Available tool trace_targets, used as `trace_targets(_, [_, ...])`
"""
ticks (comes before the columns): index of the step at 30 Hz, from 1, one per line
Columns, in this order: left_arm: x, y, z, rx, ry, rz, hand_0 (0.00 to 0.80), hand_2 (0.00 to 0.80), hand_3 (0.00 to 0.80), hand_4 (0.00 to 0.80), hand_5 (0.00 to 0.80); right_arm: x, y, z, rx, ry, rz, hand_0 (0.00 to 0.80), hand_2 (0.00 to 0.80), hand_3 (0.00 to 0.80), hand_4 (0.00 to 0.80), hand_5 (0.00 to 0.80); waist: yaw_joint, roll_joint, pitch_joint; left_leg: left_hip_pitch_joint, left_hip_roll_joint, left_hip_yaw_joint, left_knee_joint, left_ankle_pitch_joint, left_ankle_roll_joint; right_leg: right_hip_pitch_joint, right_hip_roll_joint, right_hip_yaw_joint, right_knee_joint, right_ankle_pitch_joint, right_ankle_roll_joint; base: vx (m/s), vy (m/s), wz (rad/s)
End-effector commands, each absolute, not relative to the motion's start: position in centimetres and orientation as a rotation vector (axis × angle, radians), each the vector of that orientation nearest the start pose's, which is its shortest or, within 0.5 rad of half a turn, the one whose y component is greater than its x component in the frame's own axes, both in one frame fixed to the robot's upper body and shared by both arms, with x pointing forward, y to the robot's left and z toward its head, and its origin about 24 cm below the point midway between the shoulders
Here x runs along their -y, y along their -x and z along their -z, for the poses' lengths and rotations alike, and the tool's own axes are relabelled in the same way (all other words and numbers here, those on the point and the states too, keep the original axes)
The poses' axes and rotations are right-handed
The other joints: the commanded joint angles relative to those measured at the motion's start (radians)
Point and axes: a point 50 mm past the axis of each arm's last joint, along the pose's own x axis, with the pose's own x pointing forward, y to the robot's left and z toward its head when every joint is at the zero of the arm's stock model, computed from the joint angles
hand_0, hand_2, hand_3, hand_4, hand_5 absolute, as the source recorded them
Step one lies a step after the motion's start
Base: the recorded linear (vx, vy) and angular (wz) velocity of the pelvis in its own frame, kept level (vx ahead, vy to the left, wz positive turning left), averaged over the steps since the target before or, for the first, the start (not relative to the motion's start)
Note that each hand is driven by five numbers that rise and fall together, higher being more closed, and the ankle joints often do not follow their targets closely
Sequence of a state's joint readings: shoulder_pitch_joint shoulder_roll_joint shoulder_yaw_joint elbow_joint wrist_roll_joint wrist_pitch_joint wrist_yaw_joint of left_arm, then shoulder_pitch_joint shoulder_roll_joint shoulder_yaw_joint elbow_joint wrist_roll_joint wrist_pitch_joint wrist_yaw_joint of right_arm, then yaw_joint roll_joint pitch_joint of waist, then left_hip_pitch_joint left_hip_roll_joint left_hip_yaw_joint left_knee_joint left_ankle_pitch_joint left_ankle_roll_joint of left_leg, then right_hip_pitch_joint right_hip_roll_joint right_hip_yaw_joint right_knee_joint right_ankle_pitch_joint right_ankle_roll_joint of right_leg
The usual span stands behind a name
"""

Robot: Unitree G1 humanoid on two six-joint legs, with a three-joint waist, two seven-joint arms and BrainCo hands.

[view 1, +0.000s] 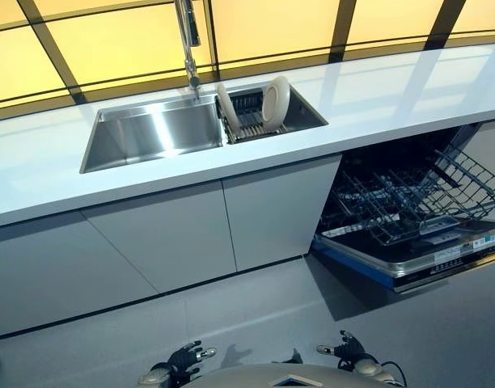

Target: Take plates into dishwasher

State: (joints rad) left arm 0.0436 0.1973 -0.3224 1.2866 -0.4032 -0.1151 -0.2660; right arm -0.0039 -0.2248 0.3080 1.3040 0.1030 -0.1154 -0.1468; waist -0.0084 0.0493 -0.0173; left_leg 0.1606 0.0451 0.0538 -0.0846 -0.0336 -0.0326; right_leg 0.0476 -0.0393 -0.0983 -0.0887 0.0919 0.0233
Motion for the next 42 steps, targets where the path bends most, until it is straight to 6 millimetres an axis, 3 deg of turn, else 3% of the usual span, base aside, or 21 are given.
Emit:
trace_targets(1, [-18.1,-8.5,17.0,-1.202,0.124,0.162,0.000,0.000,0.000,0.000,0.000,21.0,-10.2,16.4,-1.151,0.311,0.037,0.000,0.000,0.000,0.000,0.000,0.011,-0.053,0.020,-0.057,-0.069,-0.010,-0.003,0.044,0.041,0.025,-0.004,-0.010,0.001,-0.005,0.042,0.000,0.000,0.00])
trace_targets(11, [-18.2,-8.6,17.0,-1.207,0.109,0.141,0.000,0.000,0.000,0.000,0.000,20.9,-10.4,16.4,-1.154,0.294,0.028,0.000,0.000,0.000,0.000,0.000,0.011,-0.052,0.027,-0.052,-0.071,-0.012,-0.003,0.045,0.043,0.032,-0.003,-0.009,0.001,-0.007,0.037,0.002,-0.006,0.00])
trace_targets(19, [-18.8,-8.4,17.0,-1.237,0.081,0.121,0.000,0.000,0.000,0.000,0.000,20.5,-10.8,16.4,-1.148,0.263,0.004,0.000,0.000,0.000,0.000,0.000,0.003,-0.051,0.049,-0.024,-0.069,-0.033,0.013,0.042,0.053,0.059,0.009,0.011,0.033,-0.032,0.014,0.057,-0.068,0.01])
trace_targets(22, [-19.0,-8.6,17.0,-1.234,0.080,0.084,0.000,0.000,0.000,0.000,0.000,20.5,-11.5,16.2,-1.132,0.287,-0.038,0.000,0.000,0.000,0.000,0.000,0.001,-0.071,0.074,-0.065,-0.075,-0.035,0.171,-0.011,0.047,0.045,0.000,0.019,0.070,-0.047,-0.009,0.036,-0.116,0.05])
trace_targets(23, [-19.2,-9.0,16.9,-1.219,0.081,0.071,0.000,0.000,0.000,0.000,0.000,20.5,-12.1,16.0,-1.117,0.280,-0.054,0.000,0.000,0.000,0.000,0.000,0.010,-0.090,0.102,-0.139,-0.085,-0.043,0.359,0.014,0.036,0.036,-0.010,0.011,0.087,-0.050,-0.029,-0.006,-0.127,0.09])
trace_targets(24, [-19.2,-9.1,16.9,-1.210,0.087,0.066,0.000,0.000,0.000,0.000,0.000,20.4,-12.6,15.8,-1.097,0.270,-0.076,0.000,0.000,0.000,0.000,0.000,0.017,-0.095,0.123,-0.202,-0.089,-0.043,0.461,0.056,0.032,0.033,-0.010,0.007,0.103,-0.053,-0.043,0.005,-0.143,0.13])
trace_targets(26, [-19.3,-9.0,16.9,-1.205,0.101,0.052,0.000,0.000,0.000,0.000,0.000,20.3,-13.0,15.7,-1.083,0.267,-0.091,0.000,0.000,0.000,0.000,0.000,0.025,-0.093,0.139,-0.265,-0.086,-0.036,0.526,0.095,0.025,0.032,-0.007,0.010,0.119,-0.059,-0.054,0.071,-0.035,0.01])
trace_targets(28, [-19.6,-8.3,16.9,-1.211,0.147,0.007,0.000,0.000,0.000,0.000,0.000,20.2,-13.4,15.5,-1.068,0.291,-0.112,0.000,0.000,0.000,0.000,0.000,0.059,-0.064,0.165,-0.343,-0.089,-0.038,0.438,0.163,0.008,0.063,0.021,0.054,0.132,-0.089,-0.046,0.223,0.054,-0.31])
trace_targets(31, [-19.8,-7.8,17.0,-1.227,0.164,-0.022,0.000,0.000,0.000,0.000,0.000,20.1,-13.6,15.5,-1.061,0.297,-0.131,0.000,0.000,0.000,0.000,0.000,0.094,-0.032,0.162,-0.359,-0.038,-0.012,0.184,0.242,-0.016,0.124,0.054,0.075,0.096,-0.114,-0.039,0.321,0.069,-0.62])
trace_targets(33, [-19.5,-7.7,17.1,-1.233,0.162,-0.021,0.000,0.000,0.000,0.000,0.000,20.1,-13.4,15.5,-1.061,0.292,-0.126,0.000,0.000,0.000,0.000,0.000,0.123,-0.033,0.156,-0.373,-0.031,-0.039,0.049,0.293,-0.030,0.182,0.057,0.106,0.071,-0.131,-0.037,0.360,0.059,-0.46])
trace_targets(35, [-19.3,-7.5,17.2,-1.238,0.157,-0.015,0.000,0.000,0.000,0.000,0.000,20.1,-13.3,15.5,-1.047,0.287,-0.129,0.000,0.000,0.000,0.000,0.000,0.137,-0.039,0.149,-0.395,-0.030,-0.059,0.017,0.295,-0.034,0.213,0.050,0.124,0.062,-0.145,-0.034,0.266,0.070,-0.04])
trace_targets(37, [-19.1,-7.5,17.2,-1.243,0.151,-0.015,0.000,0.000,0.000,0.000,0.000,19.8,-14.0,15.1,-0.968,0.216,-0.184,0.000,0.000,0.000,0.000,0.000,0.139,-0.044,0.134,-0.388,-0.011,-0.023,0.016,0.273,-0.034,0.254,0.030,0.127,0.050,-0.169,-0.023,0.231,0.098,0.09])
trace_targets(42, [-21.1,-7.6,16.8,-1.211,0.129,-0.050,0.000,0.000,0.000,0.000,0.000,19.0,-19.1,10.9,-0.635,0.024,-0.332,0.000,0.000,0.000,0.000,0.000,0.108,-0.066,0.102,-0.336,0.001,0.019,0.021,0.256,-0.028,0.275,0.006,0.109,0.037,-0.171,-0.002,0.164,0.039,-0.02])
